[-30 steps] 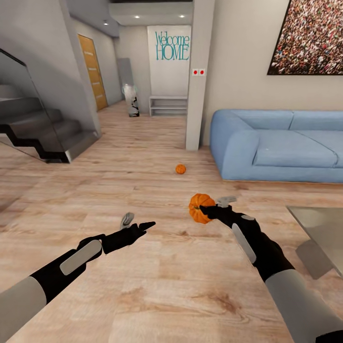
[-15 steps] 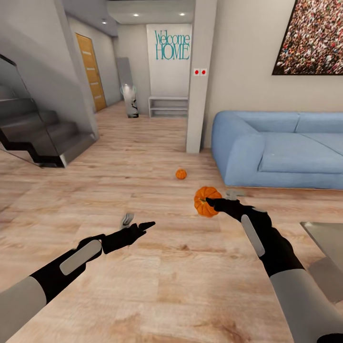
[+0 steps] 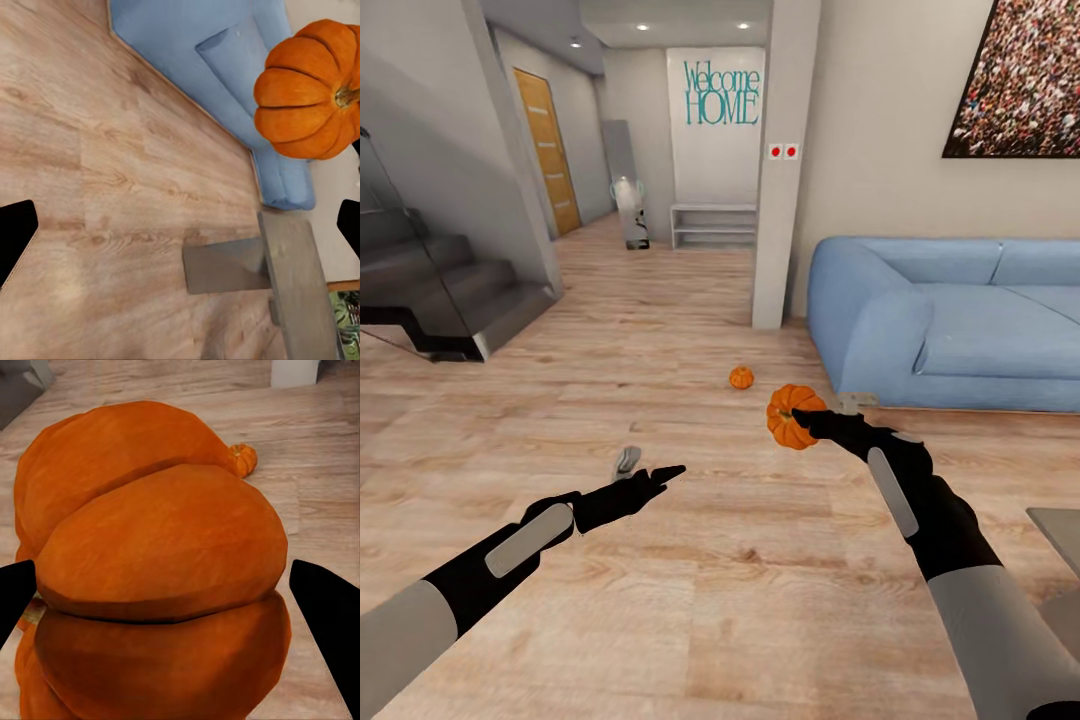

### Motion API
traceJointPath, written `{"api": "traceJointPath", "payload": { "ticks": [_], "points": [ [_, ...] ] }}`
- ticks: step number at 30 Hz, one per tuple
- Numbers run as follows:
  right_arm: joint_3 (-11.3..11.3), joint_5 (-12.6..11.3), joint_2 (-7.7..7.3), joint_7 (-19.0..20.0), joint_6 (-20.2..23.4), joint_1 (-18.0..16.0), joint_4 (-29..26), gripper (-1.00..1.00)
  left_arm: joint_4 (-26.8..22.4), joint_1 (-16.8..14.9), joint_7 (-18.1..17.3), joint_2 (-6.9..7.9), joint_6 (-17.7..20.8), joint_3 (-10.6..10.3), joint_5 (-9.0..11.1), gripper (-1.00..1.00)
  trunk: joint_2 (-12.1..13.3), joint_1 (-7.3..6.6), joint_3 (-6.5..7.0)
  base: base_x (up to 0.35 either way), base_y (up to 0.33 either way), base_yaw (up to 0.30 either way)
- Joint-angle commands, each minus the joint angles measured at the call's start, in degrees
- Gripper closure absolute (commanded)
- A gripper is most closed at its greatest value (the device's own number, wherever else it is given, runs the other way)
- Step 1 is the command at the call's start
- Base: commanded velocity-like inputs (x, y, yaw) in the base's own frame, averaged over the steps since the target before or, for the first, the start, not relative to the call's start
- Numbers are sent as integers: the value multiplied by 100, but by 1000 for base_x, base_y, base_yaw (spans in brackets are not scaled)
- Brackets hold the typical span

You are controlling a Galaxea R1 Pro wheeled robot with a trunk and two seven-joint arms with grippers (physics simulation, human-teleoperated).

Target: Place each of the two pumpkins and all three candles from the living room inside a cabinet in the living room (use any cabinet), then make sure every cabinet is closed, and position the cauldron so it is next to a table in the living room.

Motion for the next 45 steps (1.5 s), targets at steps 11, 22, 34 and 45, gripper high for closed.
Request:
{"api": "traceJointPath", "payload": {
  "ticks": [11,22,34,45],
  "points": [
    [5,-12,6,8,0,0,-16,100,4,0,0,0,0,0,1,-100,0,0,20,337,5,-189],
    [5,-12,6,153,0,0,-11,100,7,0,0,0,0,-1,1,-100,0,0,32,337,85,-130],
    [11,-12,6,228,1,26,-11,100,7,0,0,0,0,-1,-1,-100,0,0,32,337,102,-1],
    [14,-12,4,237,0,37,-23,100,7,0,0,0,0,-2,1,-100,0,0,32,337,106,0]
  ]
}}
